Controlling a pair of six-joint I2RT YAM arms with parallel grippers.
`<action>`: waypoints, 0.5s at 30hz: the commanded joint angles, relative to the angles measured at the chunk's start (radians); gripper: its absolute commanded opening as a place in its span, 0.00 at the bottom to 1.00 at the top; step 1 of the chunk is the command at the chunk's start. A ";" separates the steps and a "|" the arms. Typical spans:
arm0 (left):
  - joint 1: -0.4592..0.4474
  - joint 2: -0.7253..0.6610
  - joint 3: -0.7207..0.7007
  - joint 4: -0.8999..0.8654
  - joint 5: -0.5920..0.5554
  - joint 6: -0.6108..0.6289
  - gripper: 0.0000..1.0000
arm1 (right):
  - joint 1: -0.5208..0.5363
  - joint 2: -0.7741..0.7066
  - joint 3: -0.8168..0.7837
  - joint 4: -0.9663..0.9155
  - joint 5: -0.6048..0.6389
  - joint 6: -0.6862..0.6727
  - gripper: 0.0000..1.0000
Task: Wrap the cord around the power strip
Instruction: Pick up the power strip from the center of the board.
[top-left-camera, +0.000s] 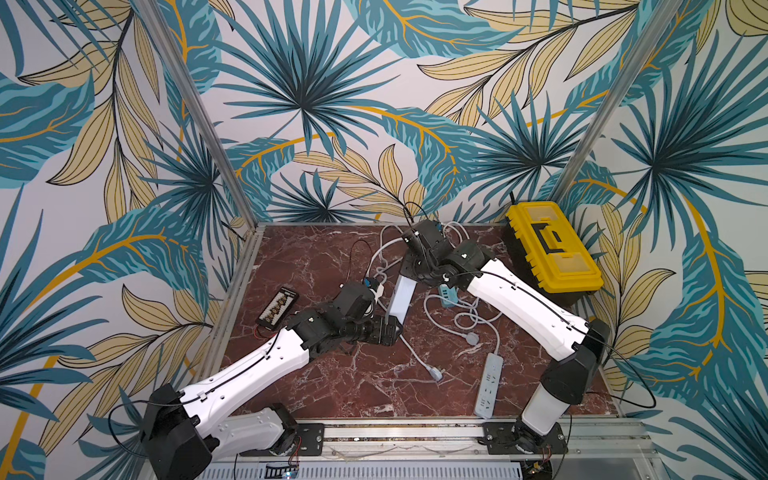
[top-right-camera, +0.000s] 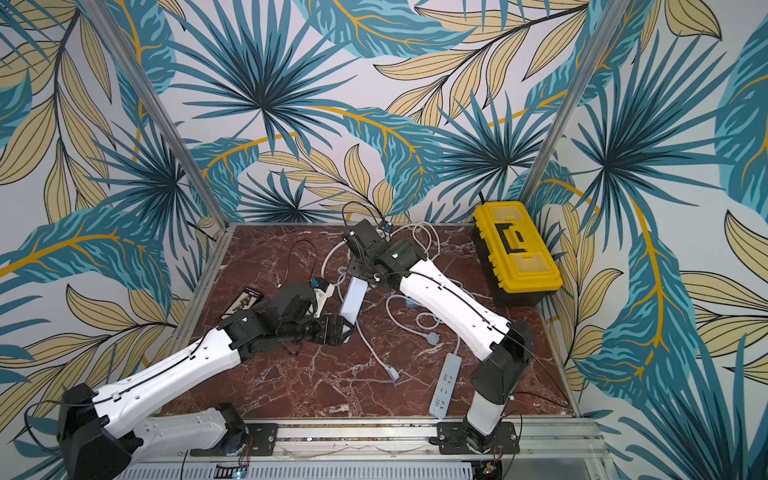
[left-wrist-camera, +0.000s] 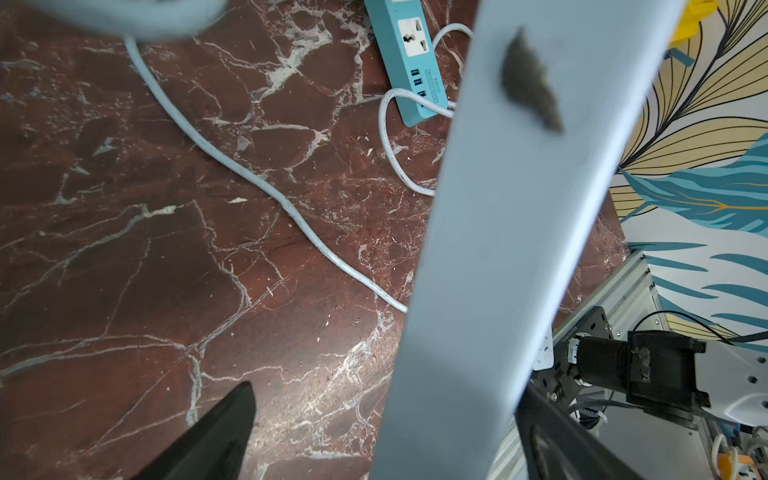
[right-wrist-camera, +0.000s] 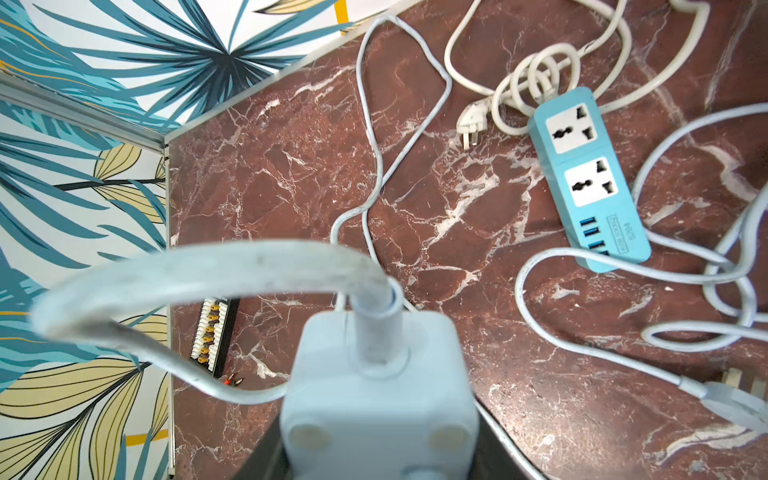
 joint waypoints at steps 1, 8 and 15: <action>0.003 0.015 -0.036 0.164 0.063 -0.003 0.85 | 0.001 -0.026 -0.029 0.031 -0.057 0.054 0.35; 0.005 0.048 -0.039 0.227 0.159 -0.036 0.39 | -0.026 -0.065 -0.109 0.099 -0.130 0.089 0.37; 0.029 0.062 -0.004 0.235 0.233 -0.038 0.10 | -0.050 -0.088 -0.157 0.168 -0.226 0.089 0.47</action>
